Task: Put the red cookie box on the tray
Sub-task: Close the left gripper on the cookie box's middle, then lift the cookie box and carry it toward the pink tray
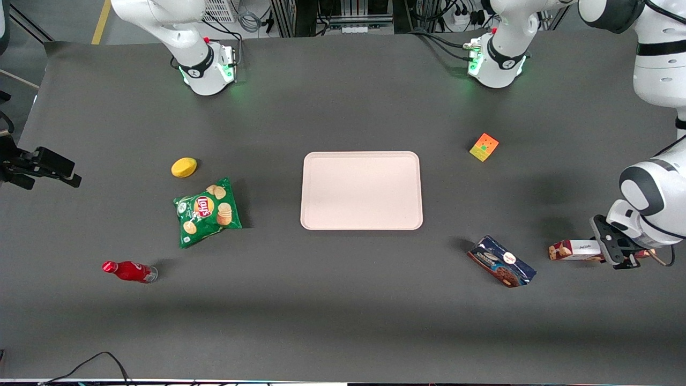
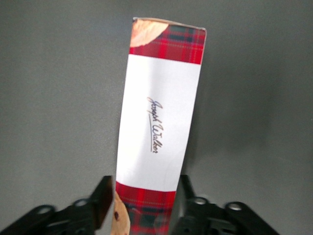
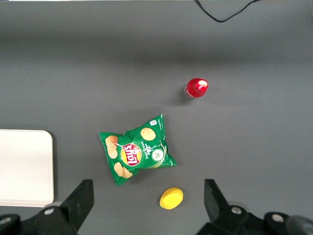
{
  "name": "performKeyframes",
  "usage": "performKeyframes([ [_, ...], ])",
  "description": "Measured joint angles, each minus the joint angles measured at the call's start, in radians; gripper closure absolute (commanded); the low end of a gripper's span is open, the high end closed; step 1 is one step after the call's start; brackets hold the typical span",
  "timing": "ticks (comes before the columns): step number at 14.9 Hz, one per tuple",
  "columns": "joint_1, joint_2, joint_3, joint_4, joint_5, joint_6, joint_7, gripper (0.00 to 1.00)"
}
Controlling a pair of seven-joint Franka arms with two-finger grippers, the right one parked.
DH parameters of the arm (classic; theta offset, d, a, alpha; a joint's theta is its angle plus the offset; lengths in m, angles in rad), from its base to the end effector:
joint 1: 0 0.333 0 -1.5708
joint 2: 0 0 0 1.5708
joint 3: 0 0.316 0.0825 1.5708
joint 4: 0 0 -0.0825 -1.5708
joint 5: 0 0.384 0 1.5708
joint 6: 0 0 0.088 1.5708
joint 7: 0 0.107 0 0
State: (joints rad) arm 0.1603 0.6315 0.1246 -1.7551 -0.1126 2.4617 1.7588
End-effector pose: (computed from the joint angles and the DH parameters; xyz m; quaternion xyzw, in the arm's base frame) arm 0.6476 0.1818 0.2189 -0.7590 0.6498 -0.0221 0.0344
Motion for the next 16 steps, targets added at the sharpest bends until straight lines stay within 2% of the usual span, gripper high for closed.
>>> performKeyframes([
  [5,-0.001,0.001,-0.001,0.003,-0.002,0.005,0.007,0.96],
  [7,-0.001,-0.001,-0.002,0.012,-0.019,0.004,-0.015,0.96],
  [10,-0.003,-0.049,-0.004,0.021,-0.031,-0.053,-0.155,0.98],
  [13,-0.036,-0.164,-0.009,0.028,-0.031,-0.210,-0.390,0.98],
  [16,-0.106,-0.295,-0.012,0.028,-0.031,-0.402,-0.725,0.97],
])
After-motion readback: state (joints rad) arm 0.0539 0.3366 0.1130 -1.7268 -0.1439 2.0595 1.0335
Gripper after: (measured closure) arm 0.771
